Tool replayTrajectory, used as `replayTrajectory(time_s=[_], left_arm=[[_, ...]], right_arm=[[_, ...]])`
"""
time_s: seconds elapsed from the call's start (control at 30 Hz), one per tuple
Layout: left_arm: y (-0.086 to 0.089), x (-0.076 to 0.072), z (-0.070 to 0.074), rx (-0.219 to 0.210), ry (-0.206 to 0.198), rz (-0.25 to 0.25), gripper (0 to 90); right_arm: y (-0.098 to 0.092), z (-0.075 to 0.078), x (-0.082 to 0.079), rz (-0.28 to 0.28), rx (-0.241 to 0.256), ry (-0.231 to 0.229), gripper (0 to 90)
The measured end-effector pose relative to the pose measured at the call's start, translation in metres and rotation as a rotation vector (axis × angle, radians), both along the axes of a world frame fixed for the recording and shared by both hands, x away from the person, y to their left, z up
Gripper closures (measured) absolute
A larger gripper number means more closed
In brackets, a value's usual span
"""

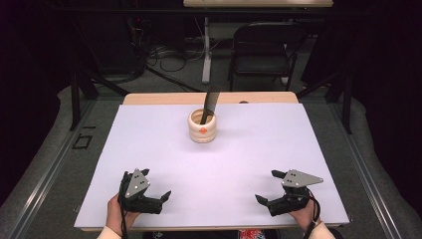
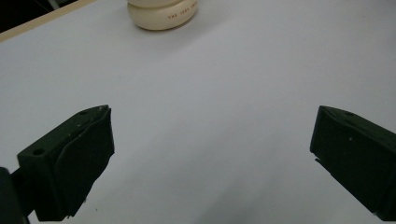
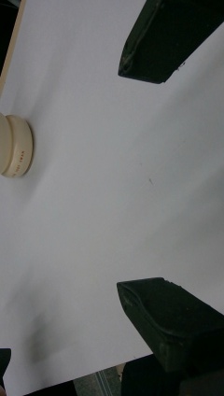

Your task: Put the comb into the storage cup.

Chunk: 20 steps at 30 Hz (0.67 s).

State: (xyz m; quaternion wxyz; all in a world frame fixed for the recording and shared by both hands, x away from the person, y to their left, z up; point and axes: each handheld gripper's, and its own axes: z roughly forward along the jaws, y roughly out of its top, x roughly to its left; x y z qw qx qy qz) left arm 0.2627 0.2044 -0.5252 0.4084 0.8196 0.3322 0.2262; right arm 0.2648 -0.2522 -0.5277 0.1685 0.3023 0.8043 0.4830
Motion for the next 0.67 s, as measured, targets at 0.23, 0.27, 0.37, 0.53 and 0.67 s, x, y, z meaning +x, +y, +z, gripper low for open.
replayTrajectory(time_s=[0.23,0.27,0.37,0.53,0.67], left_arm=[[0.0052,-0.0042,-0.0031,0.001,0.005,0.024,0.0],[0.0054,-0.0050,-0.0044,0.002,0.006,0.025,0.0],[0.0067,-0.0063,-0.0070,0.003,0.008,0.029,0.0],[0.0087,-0.0041,-0.0085,-0.006,0.014,0.035,0.0],[0.0100,-0.0025,-0.0091,-0.003,0.019,0.043,0.0]], right_arm=[[-0.0001,-0.0002,0.0001,-0.002,0.001,0.004,0.0],[0.0000,-0.0002,0.0001,-0.002,0.000,0.003,0.0],[0.0000,-0.0003,0.0000,-0.003,-0.001,0.004,0.0],[-0.0006,-0.0004,0.0001,0.000,-0.005,0.004,0.0],[-0.0014,-0.0002,0.0000,0.002,-0.004,0.000,0.0]])
